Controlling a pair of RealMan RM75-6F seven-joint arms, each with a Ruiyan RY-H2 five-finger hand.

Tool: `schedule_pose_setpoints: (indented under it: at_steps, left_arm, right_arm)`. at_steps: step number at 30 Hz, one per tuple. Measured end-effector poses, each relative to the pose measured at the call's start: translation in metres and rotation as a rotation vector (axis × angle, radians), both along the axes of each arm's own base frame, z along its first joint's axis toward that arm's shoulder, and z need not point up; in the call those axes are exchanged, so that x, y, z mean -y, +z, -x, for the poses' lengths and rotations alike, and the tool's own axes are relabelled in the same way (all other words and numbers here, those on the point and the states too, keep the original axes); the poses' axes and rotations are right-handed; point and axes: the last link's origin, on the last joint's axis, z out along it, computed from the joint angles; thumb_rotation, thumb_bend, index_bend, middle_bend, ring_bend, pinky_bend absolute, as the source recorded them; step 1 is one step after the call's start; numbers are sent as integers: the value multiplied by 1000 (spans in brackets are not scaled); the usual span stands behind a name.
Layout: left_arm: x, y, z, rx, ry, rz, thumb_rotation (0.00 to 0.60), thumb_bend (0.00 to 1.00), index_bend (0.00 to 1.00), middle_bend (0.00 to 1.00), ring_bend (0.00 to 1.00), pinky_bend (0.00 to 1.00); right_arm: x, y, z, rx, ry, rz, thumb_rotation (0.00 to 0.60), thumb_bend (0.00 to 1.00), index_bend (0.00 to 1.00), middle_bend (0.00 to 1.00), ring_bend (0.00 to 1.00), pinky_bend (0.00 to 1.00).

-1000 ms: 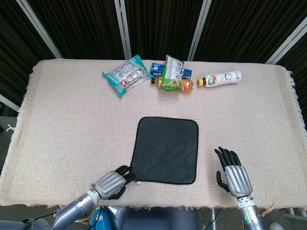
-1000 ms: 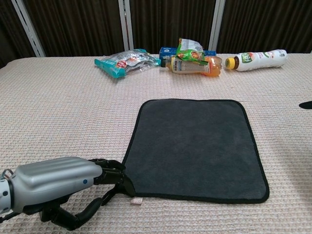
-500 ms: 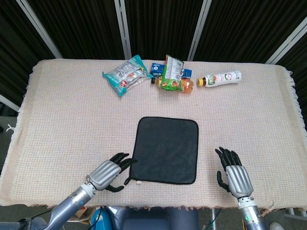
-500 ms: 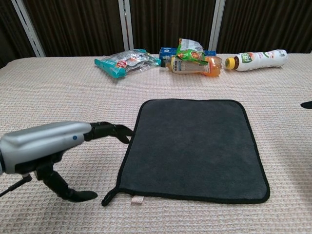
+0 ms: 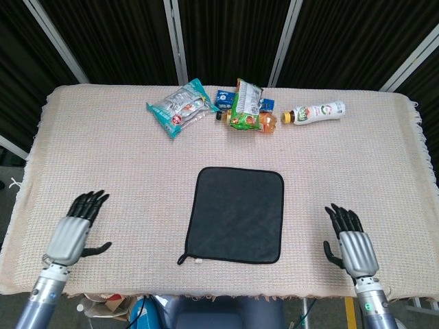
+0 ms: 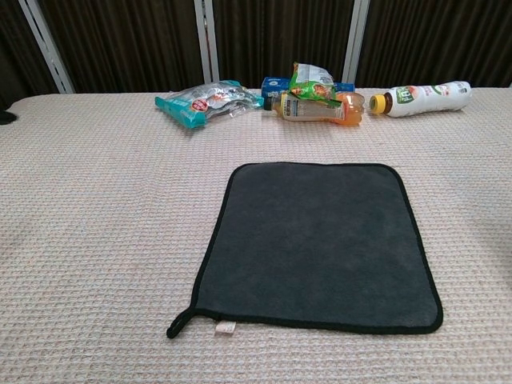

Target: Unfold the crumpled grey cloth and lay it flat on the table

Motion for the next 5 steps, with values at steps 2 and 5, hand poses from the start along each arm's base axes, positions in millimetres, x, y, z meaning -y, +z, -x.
schedule_pose_setpoints:
  at_steps: [2,5]
  left_arm:
    - [8,10,17,-24,37,-36,600,88,1,8,0,0]
    - [19,21,37,-33,79,-81,600,87,0,6,0,0]
  right_arm:
    - [-1,7,7,-32,-3,26,600,481,0,2,0,1]
    - [-3,17,14,-48,-8,71,600,481,0,0,0,1]
